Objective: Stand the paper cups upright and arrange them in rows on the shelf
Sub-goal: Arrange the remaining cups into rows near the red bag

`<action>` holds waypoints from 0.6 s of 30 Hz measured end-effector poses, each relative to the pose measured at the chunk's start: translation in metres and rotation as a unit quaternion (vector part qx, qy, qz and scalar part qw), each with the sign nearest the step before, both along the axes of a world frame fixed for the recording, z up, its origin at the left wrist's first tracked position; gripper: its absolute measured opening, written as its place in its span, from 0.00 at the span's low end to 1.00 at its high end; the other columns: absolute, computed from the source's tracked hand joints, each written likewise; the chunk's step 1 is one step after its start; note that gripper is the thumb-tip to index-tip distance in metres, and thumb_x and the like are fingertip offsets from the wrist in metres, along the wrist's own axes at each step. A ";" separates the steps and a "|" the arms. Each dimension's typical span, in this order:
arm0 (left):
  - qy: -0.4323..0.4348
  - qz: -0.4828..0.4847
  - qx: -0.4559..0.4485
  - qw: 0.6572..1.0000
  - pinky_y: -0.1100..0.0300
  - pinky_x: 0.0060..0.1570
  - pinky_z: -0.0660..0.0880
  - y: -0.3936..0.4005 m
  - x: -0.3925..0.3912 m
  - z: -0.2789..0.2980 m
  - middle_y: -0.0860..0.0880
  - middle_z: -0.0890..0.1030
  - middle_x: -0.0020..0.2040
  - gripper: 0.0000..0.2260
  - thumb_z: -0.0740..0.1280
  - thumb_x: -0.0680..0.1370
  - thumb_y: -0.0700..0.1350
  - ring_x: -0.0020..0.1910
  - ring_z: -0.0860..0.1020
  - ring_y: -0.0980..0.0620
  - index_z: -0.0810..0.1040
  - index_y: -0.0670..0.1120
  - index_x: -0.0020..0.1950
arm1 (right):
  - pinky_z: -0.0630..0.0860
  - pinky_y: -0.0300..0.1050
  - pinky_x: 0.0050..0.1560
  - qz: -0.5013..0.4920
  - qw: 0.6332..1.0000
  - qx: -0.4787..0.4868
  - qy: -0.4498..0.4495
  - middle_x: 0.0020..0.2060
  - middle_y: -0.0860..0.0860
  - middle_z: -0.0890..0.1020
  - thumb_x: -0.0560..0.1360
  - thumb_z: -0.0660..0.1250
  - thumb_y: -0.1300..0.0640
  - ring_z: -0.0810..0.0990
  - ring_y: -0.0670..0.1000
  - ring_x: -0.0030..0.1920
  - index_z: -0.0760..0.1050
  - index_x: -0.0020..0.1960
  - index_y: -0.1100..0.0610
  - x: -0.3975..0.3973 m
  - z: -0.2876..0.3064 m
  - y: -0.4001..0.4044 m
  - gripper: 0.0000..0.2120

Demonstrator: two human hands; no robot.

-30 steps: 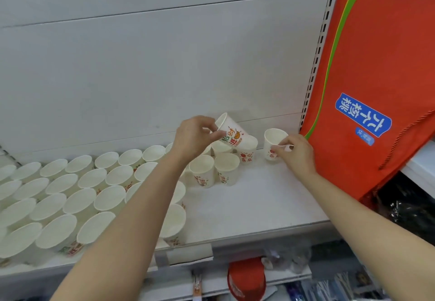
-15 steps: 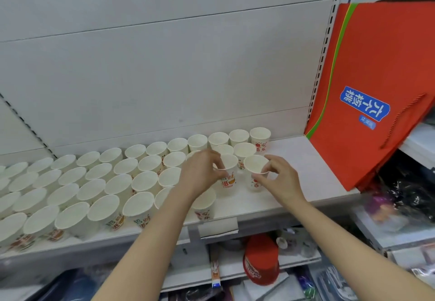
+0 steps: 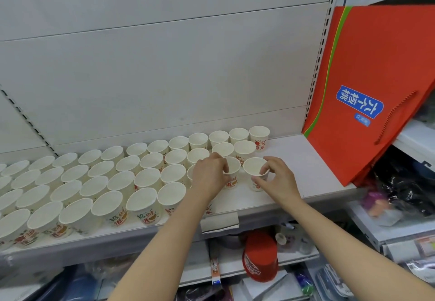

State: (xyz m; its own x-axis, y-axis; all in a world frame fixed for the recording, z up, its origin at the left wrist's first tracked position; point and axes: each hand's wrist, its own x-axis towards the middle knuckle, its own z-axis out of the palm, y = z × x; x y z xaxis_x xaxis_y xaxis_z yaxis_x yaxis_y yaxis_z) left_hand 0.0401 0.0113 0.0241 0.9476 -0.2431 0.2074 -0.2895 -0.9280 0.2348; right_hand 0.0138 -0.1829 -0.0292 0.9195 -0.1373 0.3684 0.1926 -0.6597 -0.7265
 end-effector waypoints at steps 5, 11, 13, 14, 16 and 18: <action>-0.021 -0.015 -0.045 0.999 0.56 0.51 0.68 0.007 -0.008 0.000 0.52 0.74 0.63 0.29 0.73 0.69 0.59 0.59 0.73 0.49 0.69 0.51 0.64 | 0.73 0.41 0.55 0.003 1.000 0.018 0.006 0.56 0.47 0.74 0.65 0.77 0.54 0.73 0.49 0.56 0.70 0.54 0.51 0.000 -0.002 0.003 0.22; -0.059 -0.031 0.092 0.994 0.53 0.75 0.50 0.035 -0.035 -0.023 0.50 0.55 0.79 0.40 0.63 0.73 0.67 0.77 0.53 0.50 0.54 0.49 0.78 | 0.69 0.41 0.63 0.023 0.997 0.039 0.066 0.64 0.51 0.68 0.68 0.75 0.54 0.70 0.49 0.63 0.64 0.70 0.53 0.000 -0.005 0.007 0.34; -0.033 -0.024 0.114 0.993 0.52 0.76 0.47 0.037 -0.036 -0.031 0.48 0.53 0.79 0.40 0.60 0.75 0.67 0.78 0.50 0.50 0.51 0.48 0.79 | 0.67 0.40 0.62 0.024 0.995 0.042 0.084 0.65 0.51 0.68 0.69 0.74 0.54 0.69 0.50 0.64 0.64 0.70 0.53 0.001 -0.004 0.009 0.33; -0.020 -0.020 0.117 0.993 0.52 0.76 0.46 0.037 -0.035 -0.034 0.48 0.53 0.79 0.39 0.59 0.76 0.67 0.78 0.50 0.50 0.51 0.47 0.79 | 0.67 0.40 0.62 0.024 0.995 0.044 0.087 0.65 0.51 0.68 0.69 0.74 0.55 0.69 0.50 0.64 0.65 0.70 0.53 0.001 -0.002 0.010 0.32; -0.004 -0.015 0.120 0.993 0.52 0.76 0.45 0.038 -0.034 -0.035 0.48 0.53 0.79 0.38 0.57 0.77 0.67 0.78 0.50 0.50 0.51 0.48 0.79 | 0.67 0.39 0.61 0.024 0.995 0.045 0.086 0.65 0.50 0.69 0.69 0.74 0.55 0.70 0.49 0.64 0.66 0.69 0.53 -0.001 0.000 0.012 0.32; -0.008 -0.015 0.112 0.994 0.52 0.76 0.45 0.039 -0.034 -0.033 0.49 0.53 0.79 0.38 0.57 0.76 0.68 0.78 0.50 0.51 0.51 0.48 0.79 | 0.67 0.39 0.59 0.028 0.995 0.049 0.081 0.63 0.49 0.70 0.68 0.74 0.55 0.70 0.48 0.62 0.66 0.68 0.53 -0.008 0.000 0.015 0.31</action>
